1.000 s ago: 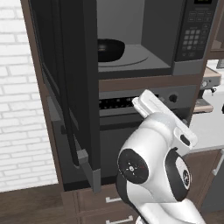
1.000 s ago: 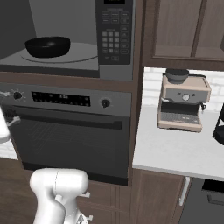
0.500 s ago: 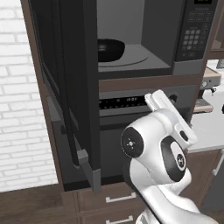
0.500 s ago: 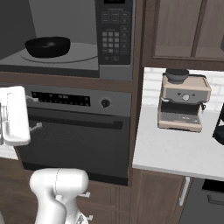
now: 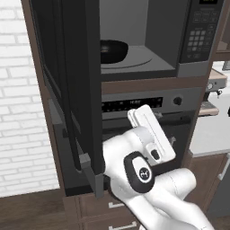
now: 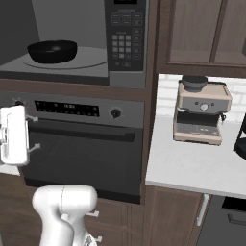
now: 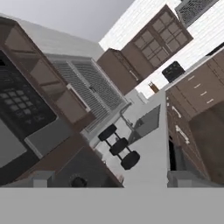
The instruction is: Open the microwave, place the bowl with waffle inside the microwave, then close the microwave door and turn it on.
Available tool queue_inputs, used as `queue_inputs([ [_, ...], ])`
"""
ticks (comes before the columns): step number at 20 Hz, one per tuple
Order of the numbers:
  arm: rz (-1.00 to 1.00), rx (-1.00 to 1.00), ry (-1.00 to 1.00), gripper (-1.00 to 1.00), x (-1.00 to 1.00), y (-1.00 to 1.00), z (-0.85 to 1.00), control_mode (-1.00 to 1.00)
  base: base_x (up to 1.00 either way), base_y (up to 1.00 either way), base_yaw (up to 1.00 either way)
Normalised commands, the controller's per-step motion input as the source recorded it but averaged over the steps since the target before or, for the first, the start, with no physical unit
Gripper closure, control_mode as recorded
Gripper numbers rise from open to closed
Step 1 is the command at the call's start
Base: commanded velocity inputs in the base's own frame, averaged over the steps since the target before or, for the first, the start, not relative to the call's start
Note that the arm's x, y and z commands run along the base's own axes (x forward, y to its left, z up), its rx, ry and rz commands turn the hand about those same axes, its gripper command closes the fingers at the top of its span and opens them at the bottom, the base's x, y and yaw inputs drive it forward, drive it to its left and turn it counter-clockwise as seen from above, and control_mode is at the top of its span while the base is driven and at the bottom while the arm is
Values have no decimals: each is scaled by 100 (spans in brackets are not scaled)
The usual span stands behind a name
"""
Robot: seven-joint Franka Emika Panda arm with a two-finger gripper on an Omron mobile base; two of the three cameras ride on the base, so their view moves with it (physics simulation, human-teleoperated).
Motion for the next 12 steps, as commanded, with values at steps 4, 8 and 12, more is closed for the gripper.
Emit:
queue_inputs([
  [4,1,-18,-34,-100,-11,49,-72,-100,0,0,0],
  [8,2,-19,-29,-100,0,62,-64,-100,0,0,0],
  [12,1,-21,-26,100,0,73,-38,-100,0,0,0],
])
